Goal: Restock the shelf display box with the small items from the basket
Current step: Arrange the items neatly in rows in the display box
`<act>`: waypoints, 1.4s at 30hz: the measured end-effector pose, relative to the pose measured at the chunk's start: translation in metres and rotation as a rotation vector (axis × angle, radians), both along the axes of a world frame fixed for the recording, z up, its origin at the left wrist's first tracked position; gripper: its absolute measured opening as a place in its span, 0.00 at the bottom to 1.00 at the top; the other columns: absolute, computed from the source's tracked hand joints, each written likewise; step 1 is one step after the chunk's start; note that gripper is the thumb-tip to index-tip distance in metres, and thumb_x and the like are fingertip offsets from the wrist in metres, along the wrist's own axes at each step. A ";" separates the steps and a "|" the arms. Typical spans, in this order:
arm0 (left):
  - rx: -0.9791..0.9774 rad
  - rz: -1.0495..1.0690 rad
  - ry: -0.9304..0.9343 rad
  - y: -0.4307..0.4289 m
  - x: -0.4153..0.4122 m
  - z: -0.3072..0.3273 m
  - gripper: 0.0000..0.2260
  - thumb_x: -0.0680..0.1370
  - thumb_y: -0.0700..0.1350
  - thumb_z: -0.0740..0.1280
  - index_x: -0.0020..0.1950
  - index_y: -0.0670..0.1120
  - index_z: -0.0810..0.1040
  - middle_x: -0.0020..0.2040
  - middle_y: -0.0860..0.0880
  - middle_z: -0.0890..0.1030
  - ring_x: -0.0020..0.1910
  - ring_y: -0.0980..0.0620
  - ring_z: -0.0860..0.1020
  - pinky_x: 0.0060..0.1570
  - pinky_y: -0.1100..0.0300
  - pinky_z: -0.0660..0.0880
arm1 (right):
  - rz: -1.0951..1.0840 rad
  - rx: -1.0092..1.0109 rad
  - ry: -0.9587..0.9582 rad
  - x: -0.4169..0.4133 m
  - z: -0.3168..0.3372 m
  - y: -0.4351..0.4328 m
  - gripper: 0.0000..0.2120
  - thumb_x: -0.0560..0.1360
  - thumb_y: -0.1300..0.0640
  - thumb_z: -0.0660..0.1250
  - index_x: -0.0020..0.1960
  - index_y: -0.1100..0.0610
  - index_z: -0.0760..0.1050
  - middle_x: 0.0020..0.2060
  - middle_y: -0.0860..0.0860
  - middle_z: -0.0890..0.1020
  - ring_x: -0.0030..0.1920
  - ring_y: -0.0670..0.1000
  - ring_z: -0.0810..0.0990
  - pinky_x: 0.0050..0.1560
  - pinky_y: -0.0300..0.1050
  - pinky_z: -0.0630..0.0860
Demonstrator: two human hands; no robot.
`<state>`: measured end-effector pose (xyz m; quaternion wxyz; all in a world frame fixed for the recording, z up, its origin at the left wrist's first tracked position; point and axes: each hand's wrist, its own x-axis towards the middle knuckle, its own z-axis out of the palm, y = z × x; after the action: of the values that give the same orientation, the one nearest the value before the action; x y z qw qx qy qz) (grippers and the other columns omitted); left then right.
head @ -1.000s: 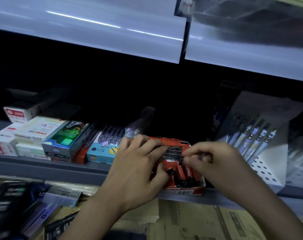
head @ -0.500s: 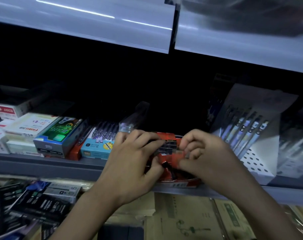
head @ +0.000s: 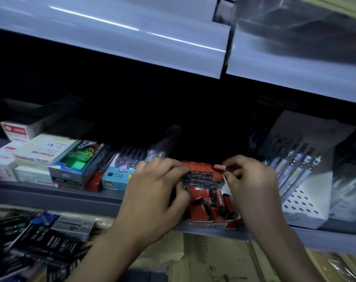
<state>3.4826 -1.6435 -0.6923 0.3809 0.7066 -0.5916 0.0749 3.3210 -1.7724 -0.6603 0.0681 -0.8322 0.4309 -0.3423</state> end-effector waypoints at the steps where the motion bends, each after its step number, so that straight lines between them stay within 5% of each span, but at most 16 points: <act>1: 0.003 0.003 -0.004 0.000 0.000 -0.001 0.19 0.78 0.51 0.58 0.63 0.51 0.82 0.57 0.58 0.79 0.54 0.56 0.74 0.54 0.53 0.70 | 0.003 0.001 0.021 0.000 -0.001 -0.001 0.09 0.76 0.61 0.75 0.54 0.50 0.83 0.32 0.44 0.78 0.29 0.42 0.75 0.28 0.40 0.71; 7: 0.003 0.009 -0.034 -0.001 0.002 -0.004 0.17 0.78 0.50 0.58 0.61 0.51 0.82 0.55 0.58 0.79 0.51 0.55 0.74 0.51 0.53 0.71 | 0.060 0.061 0.092 0.000 -0.001 -0.003 0.10 0.73 0.60 0.78 0.51 0.49 0.85 0.34 0.41 0.75 0.32 0.41 0.74 0.33 0.31 0.65; 23: -0.012 0.035 -0.047 -0.001 0.003 -0.007 0.17 0.78 0.49 0.59 0.61 0.52 0.82 0.52 0.58 0.80 0.49 0.53 0.75 0.49 0.50 0.73 | 0.020 0.127 0.110 0.001 0.003 0.000 0.06 0.75 0.55 0.77 0.50 0.49 0.83 0.27 0.40 0.68 0.24 0.42 0.72 0.27 0.32 0.60; 33: -0.092 0.040 0.091 0.012 0.012 -0.015 0.14 0.78 0.48 0.57 0.55 0.50 0.81 0.51 0.57 0.78 0.50 0.55 0.76 0.47 0.53 0.77 | 0.223 0.137 0.033 -0.013 0.010 0.021 0.05 0.72 0.57 0.78 0.44 0.48 0.85 0.33 0.35 0.77 0.37 0.37 0.77 0.37 0.25 0.67; 36: -0.079 0.062 0.117 0.021 0.014 -0.016 0.13 0.78 0.49 0.58 0.54 0.53 0.81 0.49 0.59 0.76 0.46 0.58 0.78 0.38 0.52 0.78 | 0.241 0.114 0.123 -0.002 0.007 0.022 0.04 0.74 0.51 0.76 0.49 0.45 0.85 0.42 0.38 0.78 0.45 0.38 0.78 0.44 0.28 0.70; 38: -0.021 0.051 0.046 0.025 0.015 -0.015 0.15 0.78 0.50 0.57 0.57 0.56 0.82 0.49 0.59 0.76 0.43 0.59 0.77 0.32 0.55 0.75 | 0.226 0.094 0.220 0.006 0.004 0.019 0.08 0.75 0.46 0.74 0.54 0.46 0.85 0.46 0.40 0.77 0.51 0.41 0.77 0.52 0.40 0.76; 42: 0.064 0.024 -0.051 0.030 0.016 -0.016 0.18 0.77 0.50 0.58 0.62 0.57 0.82 0.48 0.58 0.74 0.41 0.59 0.74 0.30 0.60 0.68 | 0.230 0.239 0.355 0.019 0.003 0.020 0.11 0.74 0.40 0.72 0.51 0.44 0.85 0.45 0.42 0.75 0.53 0.46 0.74 0.54 0.47 0.75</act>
<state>3.4989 -1.6130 -0.7083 0.3418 0.7235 -0.5946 0.0784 3.3401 -1.7528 -0.6571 0.1278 -0.9089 0.3760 -0.1273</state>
